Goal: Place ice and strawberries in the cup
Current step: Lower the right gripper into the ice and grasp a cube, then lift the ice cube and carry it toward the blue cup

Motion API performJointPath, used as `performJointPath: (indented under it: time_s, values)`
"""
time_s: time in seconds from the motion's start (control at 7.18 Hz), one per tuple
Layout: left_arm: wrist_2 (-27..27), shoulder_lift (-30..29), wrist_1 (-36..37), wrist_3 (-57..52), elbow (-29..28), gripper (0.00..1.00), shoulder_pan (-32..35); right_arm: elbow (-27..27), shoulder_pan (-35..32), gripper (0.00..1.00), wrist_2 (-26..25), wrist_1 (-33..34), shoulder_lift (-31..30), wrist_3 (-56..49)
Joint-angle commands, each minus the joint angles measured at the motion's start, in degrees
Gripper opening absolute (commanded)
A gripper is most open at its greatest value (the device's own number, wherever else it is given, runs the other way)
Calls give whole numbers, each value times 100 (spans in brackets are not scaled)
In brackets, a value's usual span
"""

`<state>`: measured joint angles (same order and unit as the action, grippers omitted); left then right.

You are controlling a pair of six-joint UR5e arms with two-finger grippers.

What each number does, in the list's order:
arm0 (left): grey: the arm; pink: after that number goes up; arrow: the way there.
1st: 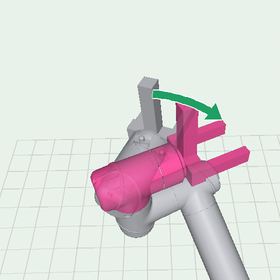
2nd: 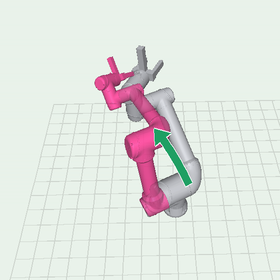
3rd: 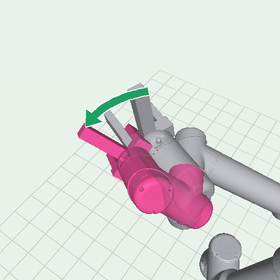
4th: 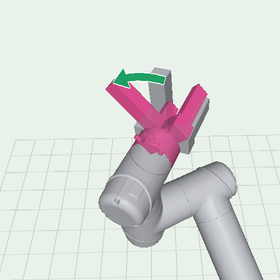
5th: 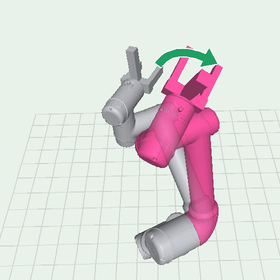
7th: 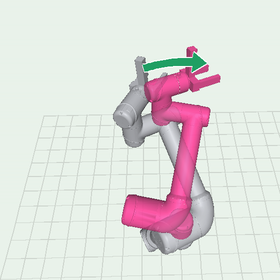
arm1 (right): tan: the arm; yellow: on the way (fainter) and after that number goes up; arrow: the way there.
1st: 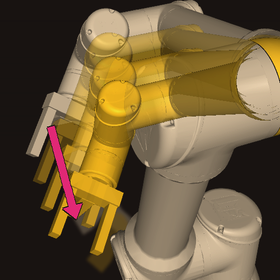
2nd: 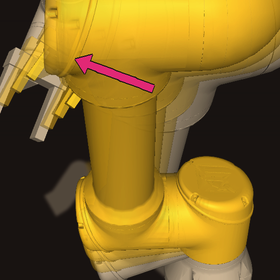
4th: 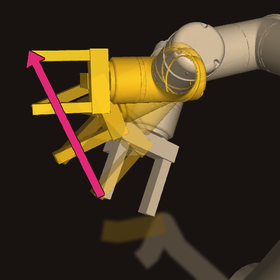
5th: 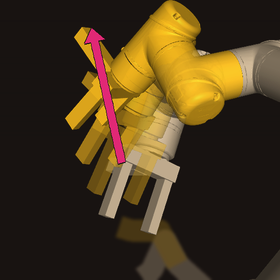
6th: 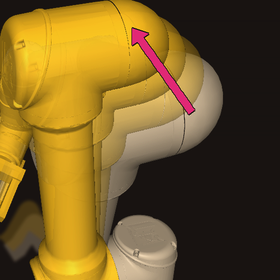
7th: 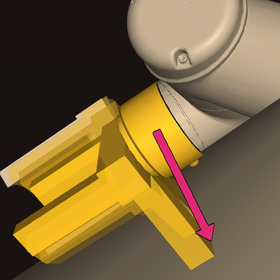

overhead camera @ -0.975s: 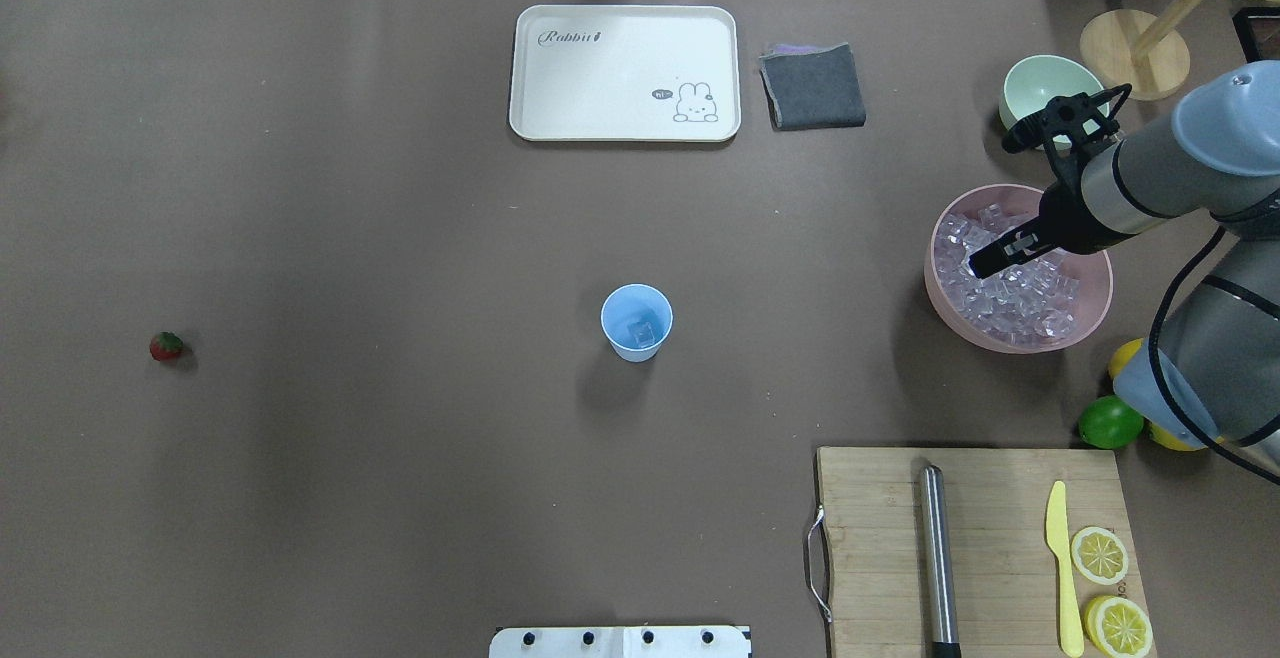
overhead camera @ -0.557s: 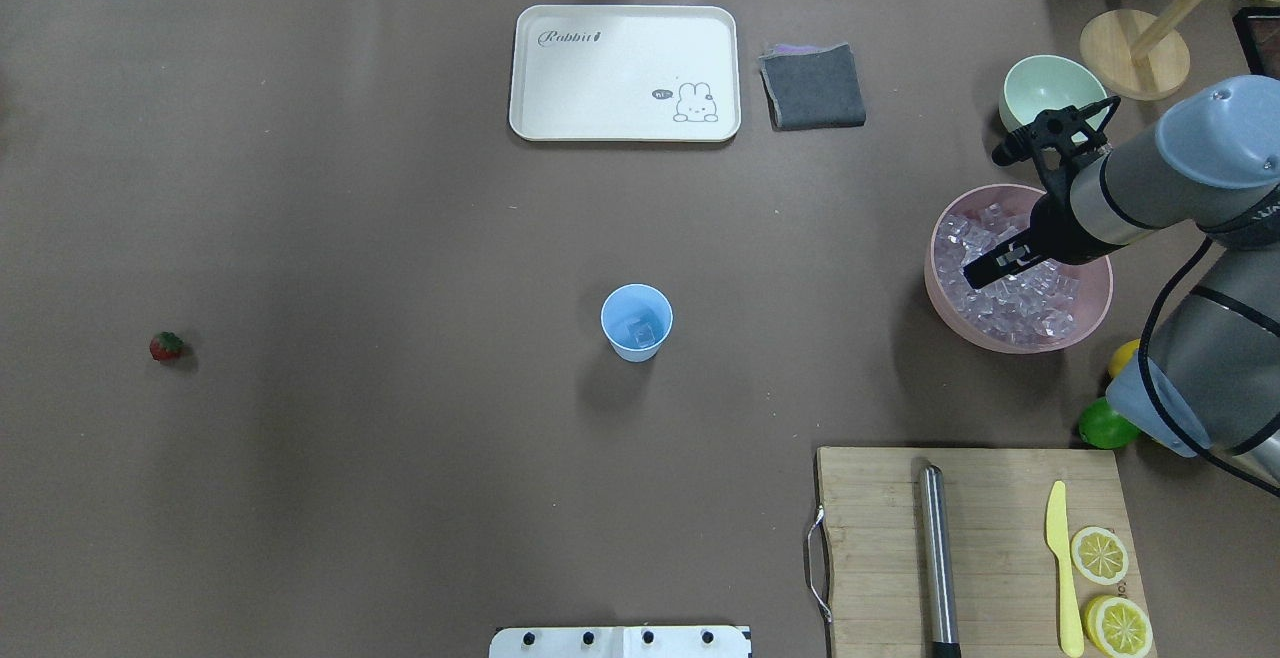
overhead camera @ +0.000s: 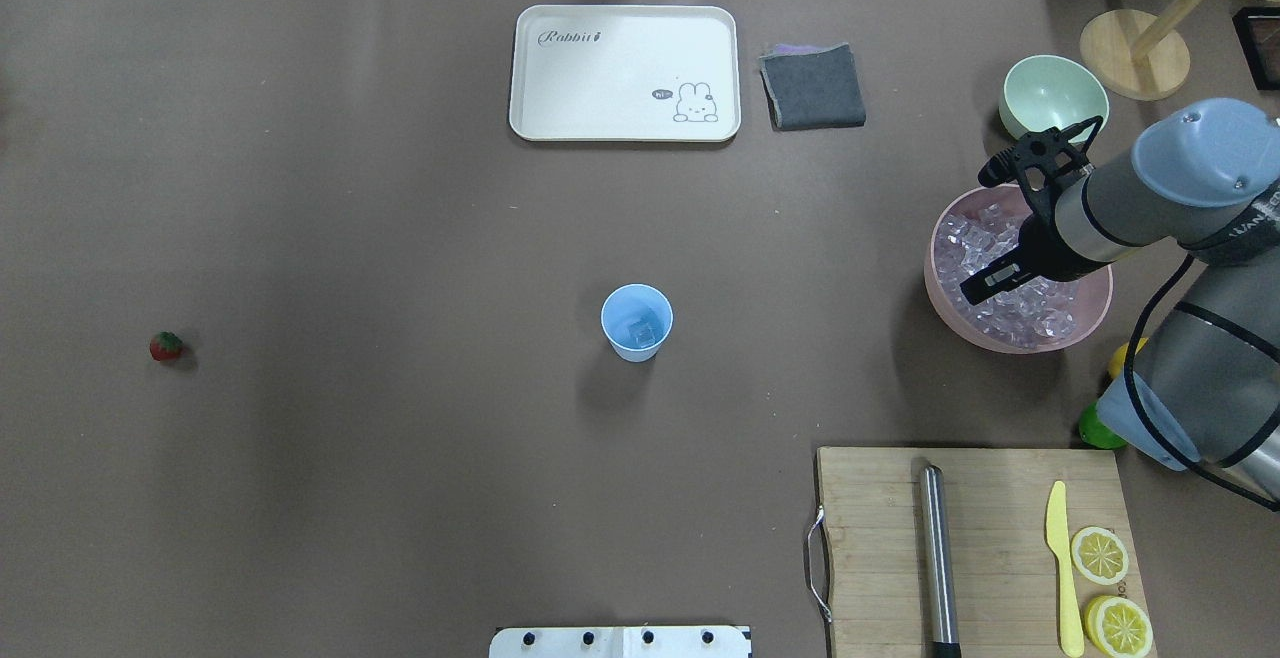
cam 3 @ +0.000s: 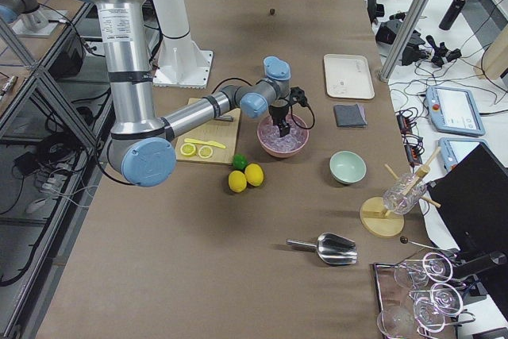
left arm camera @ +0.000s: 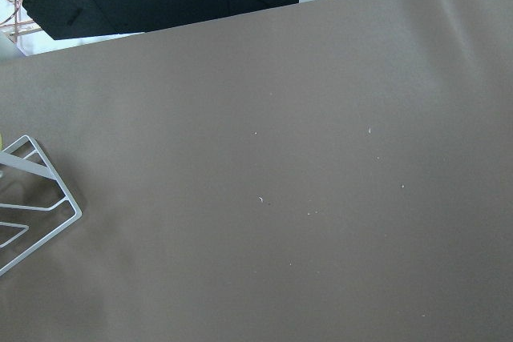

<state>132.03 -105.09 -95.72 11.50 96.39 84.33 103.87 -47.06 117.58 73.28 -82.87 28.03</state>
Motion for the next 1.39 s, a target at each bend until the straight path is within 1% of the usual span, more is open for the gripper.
performJointPath:
  time_s: [0.0, 0.14, 0.28, 0.42, 0.7, 0.98, 1.11, 1.25]
  values:
    - [-1, 41, 1, 10, 38, 98, -4, -59, 4, 44, -7, -7, 43, -69]
    - [7, 50, 1, 10, 55, 98, -4, -68, 4, 35, -7, -7, 35, -104]
    - [-1, 58, 1, 10, 47, 98, -4, -68, -49, 20, 2, -7, 52, -183]
    - [7, 50, 1, 10, 3, 98, -13, -33, -171, 0, 72, -7, 52, -201]
    - [7, 50, 1, 10, 3, 98, -13, 46, -373, 0, 142, 2, 78, -219]
    - [7, 67, 1, 45, 47, 98, -13, 212, -890, 0, 623, 11, 105, -219]
    - [34, 76, 1, 54, 47, 98, -13, 361, -1058, 0, 748, 11, 113, -219]
    - [60, 76, 1, 54, 56, 98, -13, 528, -1095, 0, 749, 2, 157, -210]
